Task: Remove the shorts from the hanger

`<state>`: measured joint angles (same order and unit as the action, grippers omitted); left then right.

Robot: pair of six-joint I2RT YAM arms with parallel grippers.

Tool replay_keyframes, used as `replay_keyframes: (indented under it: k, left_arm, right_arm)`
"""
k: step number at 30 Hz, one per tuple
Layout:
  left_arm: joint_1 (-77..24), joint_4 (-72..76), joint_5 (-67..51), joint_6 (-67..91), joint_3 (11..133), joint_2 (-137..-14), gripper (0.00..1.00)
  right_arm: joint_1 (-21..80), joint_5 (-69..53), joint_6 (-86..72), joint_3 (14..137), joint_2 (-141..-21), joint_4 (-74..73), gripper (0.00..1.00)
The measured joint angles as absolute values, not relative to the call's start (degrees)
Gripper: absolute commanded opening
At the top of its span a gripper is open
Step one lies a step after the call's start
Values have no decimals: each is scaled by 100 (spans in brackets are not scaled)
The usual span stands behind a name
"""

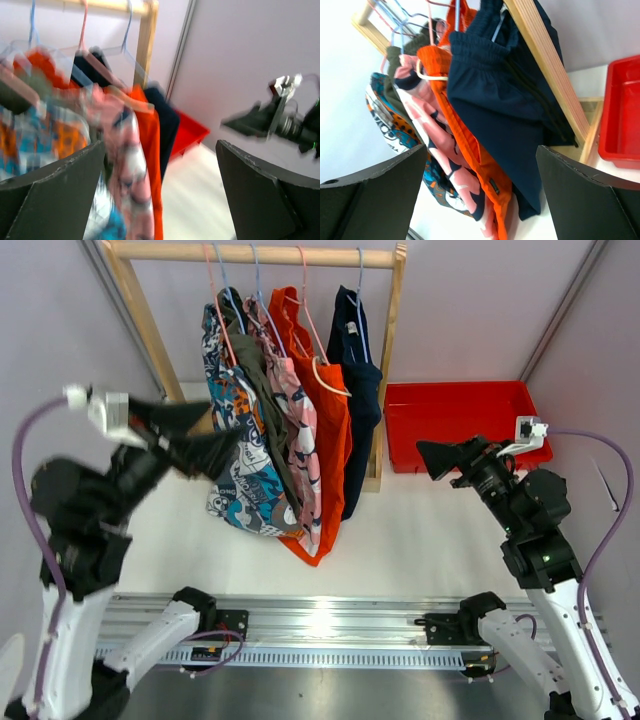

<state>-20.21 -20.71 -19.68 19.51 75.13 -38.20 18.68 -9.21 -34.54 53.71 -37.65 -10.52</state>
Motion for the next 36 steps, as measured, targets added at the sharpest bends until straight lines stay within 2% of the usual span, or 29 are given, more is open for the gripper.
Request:
replay_keyframes:
  k: [4,9,11,22,32,36]
  left_arm:
    - [-2558,-2268,-1485,1682,9542,-5690,99]
    - [-3607,-3317,-272,1194,13476,-8567,98]
    - [-3795,-3371,58,1138,14025,-9166,96]
    - [-4519,-3498,1035,952,14274,-11063,94]
    - [-4521,-3286,1662,934,14274,-11330,92]
    - [-4519,-3098,1806,891,14274,-11454,87]
  right_arm:
    - [1868,-854,-3354,5378,-3776,-1262,99]
    - [1868,-672,-3148,5356,-3669,-1452,99]
    - [1868,-593,-3070,5358,-3621,-1557,99]
    - [1868,-408,-2836,5330,-3232,-2043,99]
    - [1868,-346,-2698,5323,-3105,-2309,99]
    - [1868,-344,-2685,5290,-3103,-2355,99]
